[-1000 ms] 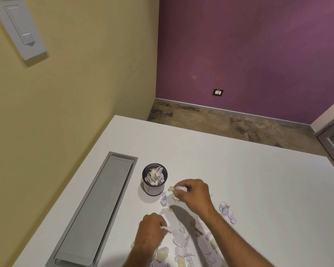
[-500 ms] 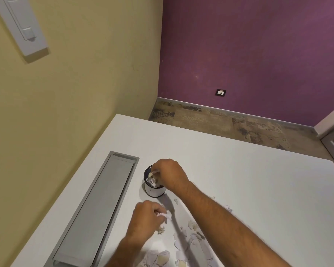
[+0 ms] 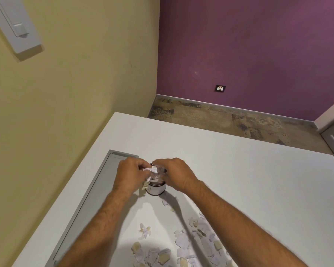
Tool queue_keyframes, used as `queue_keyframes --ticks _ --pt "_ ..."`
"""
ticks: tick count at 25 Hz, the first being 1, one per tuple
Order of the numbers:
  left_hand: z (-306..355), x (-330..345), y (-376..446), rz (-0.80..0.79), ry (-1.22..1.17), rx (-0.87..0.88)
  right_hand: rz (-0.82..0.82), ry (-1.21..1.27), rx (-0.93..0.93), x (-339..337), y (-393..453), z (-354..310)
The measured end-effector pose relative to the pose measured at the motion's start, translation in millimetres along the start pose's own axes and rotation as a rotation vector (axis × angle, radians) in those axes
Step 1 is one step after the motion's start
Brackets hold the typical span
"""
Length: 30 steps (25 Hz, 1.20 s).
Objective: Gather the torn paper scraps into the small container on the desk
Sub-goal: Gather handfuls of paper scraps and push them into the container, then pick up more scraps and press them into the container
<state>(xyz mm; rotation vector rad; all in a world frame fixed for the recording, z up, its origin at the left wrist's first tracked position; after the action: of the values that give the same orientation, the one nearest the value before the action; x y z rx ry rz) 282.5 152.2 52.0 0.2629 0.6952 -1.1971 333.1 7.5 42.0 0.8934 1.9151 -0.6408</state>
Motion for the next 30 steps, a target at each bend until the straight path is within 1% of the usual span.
queue_keyframes --ticks 2,5,7,9,12,16,18,19,21,23,26,27,30 --pt "4 10 10 -0.018 0.045 0.018 0.088 0.119 0.051 -6 -14 12" --pt "6 26 22 -0.026 0.130 -0.003 0.209 0.303 0.188 -7 -45 43" --pt "6 37 27 -0.040 0.188 0.004 0.230 0.340 0.286 1 -72 64" --pt "6 49 29 -0.085 0.265 0.026 0.185 0.323 0.375 17 -100 82" --pt "9 65 34 -0.147 0.500 0.089 0.099 0.267 0.474 42 -138 96" --pt "8 84 35 -0.230 0.831 0.193 0.037 0.177 0.515 62 -175 97" --pt "7 93 32 -0.288 0.899 0.182 0.012 0.124 0.514 68 -189 91" --pt "7 96 31 -0.327 0.907 0.145 -0.003 0.105 0.502 70 -193 86" --pt "6 101 28 -0.433 0.952 0.099 -0.051 0.064 0.466 77 -196 78" --pt "6 105 28 -0.493 0.956 0.149 -0.131 -0.009 0.460 87 -197 72" --pt "11 96 20 -0.484 0.940 0.198 -0.174 -0.115 0.453 97 -192 68" --pt "15 91 18 -0.440 0.934 0.213 -0.171 -0.136 0.445 99 -190 66" --pt "35 70 4 -0.210 0.839 0.351 -0.165 -0.177 0.424 102 -186 61"
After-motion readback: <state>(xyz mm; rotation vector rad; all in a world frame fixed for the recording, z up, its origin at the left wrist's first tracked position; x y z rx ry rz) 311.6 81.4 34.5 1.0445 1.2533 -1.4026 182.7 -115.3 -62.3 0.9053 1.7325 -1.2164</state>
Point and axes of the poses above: each hand's wrist, its own y-axis towards the middle knuckle, its own x-axis out of the palm, z = x × y, the point moved 6 cm from there along y, towards the middle knuckle, and after that the axes turned 3 degrees about -x, right-handed, at the moved point
